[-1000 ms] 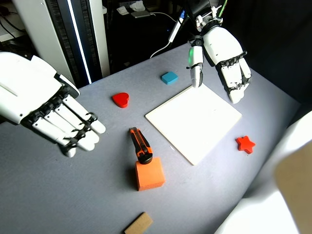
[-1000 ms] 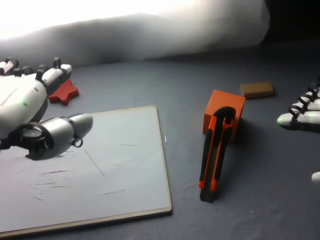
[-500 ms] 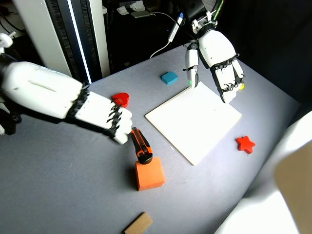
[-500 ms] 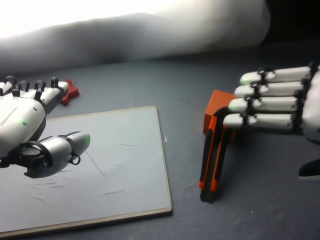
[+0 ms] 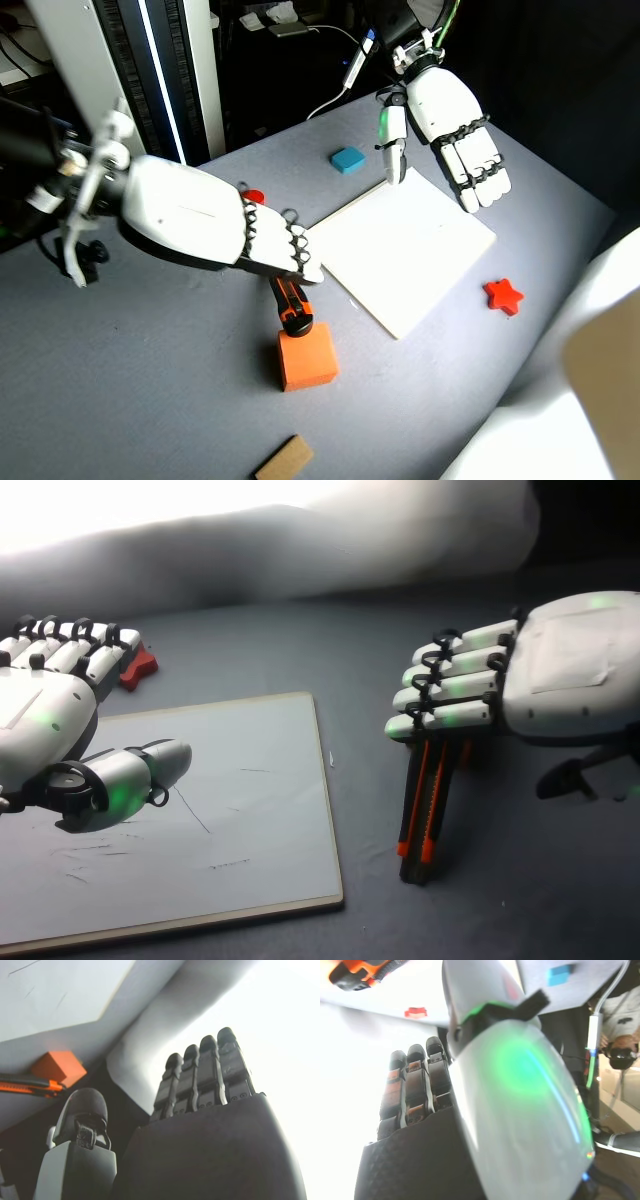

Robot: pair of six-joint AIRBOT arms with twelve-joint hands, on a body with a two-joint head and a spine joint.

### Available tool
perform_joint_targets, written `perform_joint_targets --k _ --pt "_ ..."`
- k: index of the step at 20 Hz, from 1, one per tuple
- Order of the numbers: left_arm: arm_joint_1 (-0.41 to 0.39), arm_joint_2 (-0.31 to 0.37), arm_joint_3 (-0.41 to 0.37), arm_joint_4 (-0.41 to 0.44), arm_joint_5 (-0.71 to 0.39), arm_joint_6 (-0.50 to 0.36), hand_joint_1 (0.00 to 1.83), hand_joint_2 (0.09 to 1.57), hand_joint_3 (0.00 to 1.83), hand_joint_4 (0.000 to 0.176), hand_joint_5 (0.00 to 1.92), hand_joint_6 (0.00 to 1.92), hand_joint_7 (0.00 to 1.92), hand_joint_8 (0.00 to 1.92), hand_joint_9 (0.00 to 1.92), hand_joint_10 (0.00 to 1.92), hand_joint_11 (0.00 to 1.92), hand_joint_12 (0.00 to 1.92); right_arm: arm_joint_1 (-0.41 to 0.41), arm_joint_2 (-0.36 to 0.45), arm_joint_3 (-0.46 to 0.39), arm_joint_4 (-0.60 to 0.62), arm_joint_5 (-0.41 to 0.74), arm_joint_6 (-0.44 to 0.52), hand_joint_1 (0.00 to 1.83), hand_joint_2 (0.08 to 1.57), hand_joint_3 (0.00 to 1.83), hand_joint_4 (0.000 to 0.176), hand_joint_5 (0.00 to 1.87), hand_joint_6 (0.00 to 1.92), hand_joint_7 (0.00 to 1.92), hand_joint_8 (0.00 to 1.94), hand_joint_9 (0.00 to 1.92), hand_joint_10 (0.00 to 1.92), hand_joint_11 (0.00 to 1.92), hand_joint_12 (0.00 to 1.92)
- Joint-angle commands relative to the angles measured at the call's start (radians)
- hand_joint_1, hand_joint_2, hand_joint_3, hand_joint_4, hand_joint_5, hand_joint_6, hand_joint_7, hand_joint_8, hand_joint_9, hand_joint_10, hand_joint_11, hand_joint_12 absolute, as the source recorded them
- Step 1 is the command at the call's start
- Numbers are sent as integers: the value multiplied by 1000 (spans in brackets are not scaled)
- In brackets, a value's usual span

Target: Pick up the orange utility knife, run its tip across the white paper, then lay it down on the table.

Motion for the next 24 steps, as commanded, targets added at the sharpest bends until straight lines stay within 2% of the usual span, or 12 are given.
perform_joint_targets --k 1,4,6,10,17,20,24 --pt "-11 0 4 60 -88 4 0 1269 0 0 0 0 0 0 0 0 0 0 15 -11 9 12 -35 2 1041 1113 0 0 0 0 0 0 0 0 0 0" --pt "-16 -9 8 58 -88 4 1 1269 0 0 0 0 0 0 0 0 0 0 6 -76 49 -56 -36 55 1072 1089 0 0 0 0 0 0 0 0 0 0" --pt "-19 -14 7 58 -88 3 0 1267 0 0 0 0 0 0 0 0 0 0 -1 -104 68 -57 -36 63 1064 1083 0 0 0 0 0 0 0 0 0 0" --pt "-53 -16 -7 58 -92 0 0 1267 0 0 0 0 0 0 0 0 0 0 -36 -173 117 -62 -64 68 1170 1041 0 0 0 0 0 0 0 0 0 0" --pt "-109 -28 -35 56 -91 2 0 1271 0 0 0 0 0 0 0 0 0 0 -98 -259 192 -69 -99 66 1173 1032 0 0 0 0 0 0 0 0 0 0" --pt "-119 -29 -45 1 -91 48 0 1280 0 0 0 0 0 0 0 0 0 0 -114 -299 230 -69 -111 53 1181 1025 0 0 0 0 0 0 0 0 0 0" --pt "-77 -12 -41 -45 -56 54 0 1277 0 0 0 0 0 0 0 0 0 0 -133 -334 259 -69 -125 45 1179 1050 0 0 0 0 0 0 0 0 0 0"
